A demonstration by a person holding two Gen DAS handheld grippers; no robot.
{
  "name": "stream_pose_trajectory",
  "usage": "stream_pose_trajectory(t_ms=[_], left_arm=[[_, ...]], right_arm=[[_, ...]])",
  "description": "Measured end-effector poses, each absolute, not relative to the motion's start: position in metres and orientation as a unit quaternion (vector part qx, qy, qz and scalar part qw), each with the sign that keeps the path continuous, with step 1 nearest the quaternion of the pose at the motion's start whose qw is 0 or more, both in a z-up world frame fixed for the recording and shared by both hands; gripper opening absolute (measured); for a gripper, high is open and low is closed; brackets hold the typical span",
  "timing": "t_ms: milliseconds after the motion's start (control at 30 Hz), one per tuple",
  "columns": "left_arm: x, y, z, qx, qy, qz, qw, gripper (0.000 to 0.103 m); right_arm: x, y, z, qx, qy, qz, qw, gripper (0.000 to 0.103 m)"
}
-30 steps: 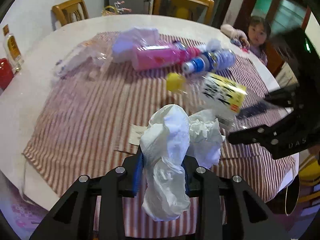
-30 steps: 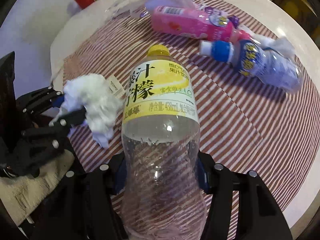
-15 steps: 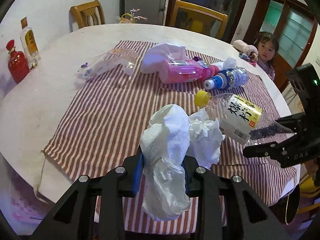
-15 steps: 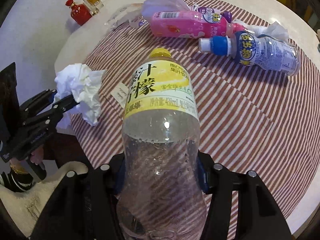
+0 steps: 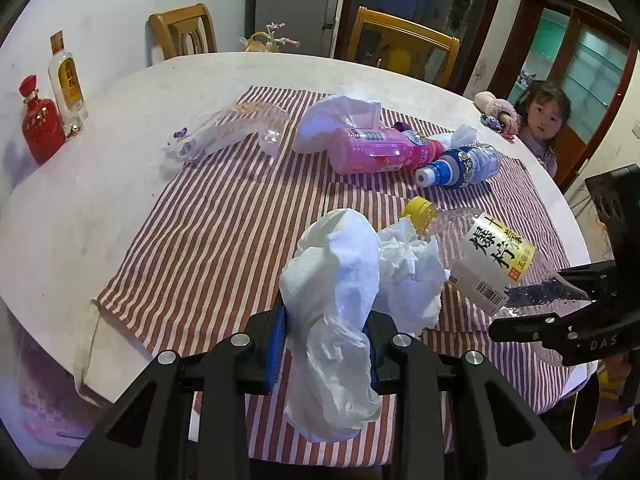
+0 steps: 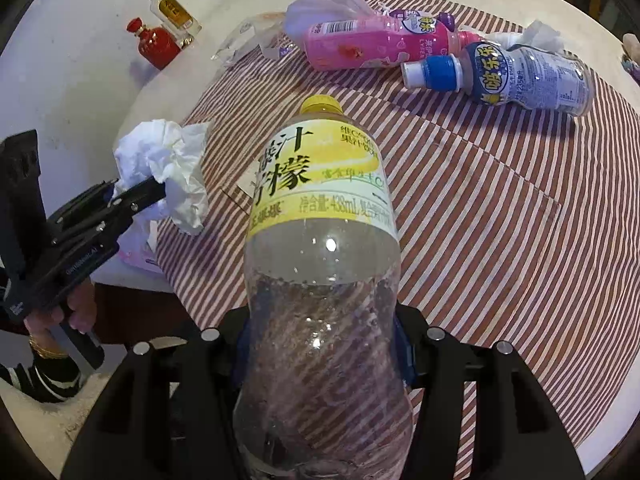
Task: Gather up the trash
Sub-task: 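Carry the tissue and lemon-juice bottle over the black bin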
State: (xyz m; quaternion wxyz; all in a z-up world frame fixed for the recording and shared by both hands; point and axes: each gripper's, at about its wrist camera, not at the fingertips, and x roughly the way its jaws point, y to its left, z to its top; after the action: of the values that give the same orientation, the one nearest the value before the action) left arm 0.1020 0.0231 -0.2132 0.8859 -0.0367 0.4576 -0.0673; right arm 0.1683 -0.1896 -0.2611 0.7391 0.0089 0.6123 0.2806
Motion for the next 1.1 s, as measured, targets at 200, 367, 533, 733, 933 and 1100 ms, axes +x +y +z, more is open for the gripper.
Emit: stream_pose_trajectory(t_ms=[200,367,533,733,933,1100], left_arm=[[0.101,0.021,-0.212,-0.036,0.458,-0.077,0.885,0.030],[0.102,0.002,-0.204,-0.008,0.449,-0.107,0.887,0.030],[0.108,-0.040,-0.201,0.018,0.446,-0.158,0.881,0.030],[0.111,-0.099,-0.200,0.049,0.440,-0.227,0.867,0.030],[0.096,-0.162,-0.199,0.088,0.432,-0.297,0.847,0.030],[0.072,-0.213,-0.193,0.121,0.422,-0.343,0.830,0.030]], right_arm=[[0.159,-0.207,-0.259,0.059,0.603,0.269,0.749,0.054],[0.126,-0.269,-0.240,0.143,0.562,0.224,0.783,0.054],[0.054,-0.374,-0.231,0.253,0.516,0.106,0.812,0.054],[-0.095,-0.512,-0.243,0.382,0.457,-0.136,0.792,0.055],[-0.207,-0.589,-0.310,0.472,0.458,-0.299,0.691,0.055],[-0.233,-0.621,-0.359,0.506,0.465,-0.334,0.645,0.055]])
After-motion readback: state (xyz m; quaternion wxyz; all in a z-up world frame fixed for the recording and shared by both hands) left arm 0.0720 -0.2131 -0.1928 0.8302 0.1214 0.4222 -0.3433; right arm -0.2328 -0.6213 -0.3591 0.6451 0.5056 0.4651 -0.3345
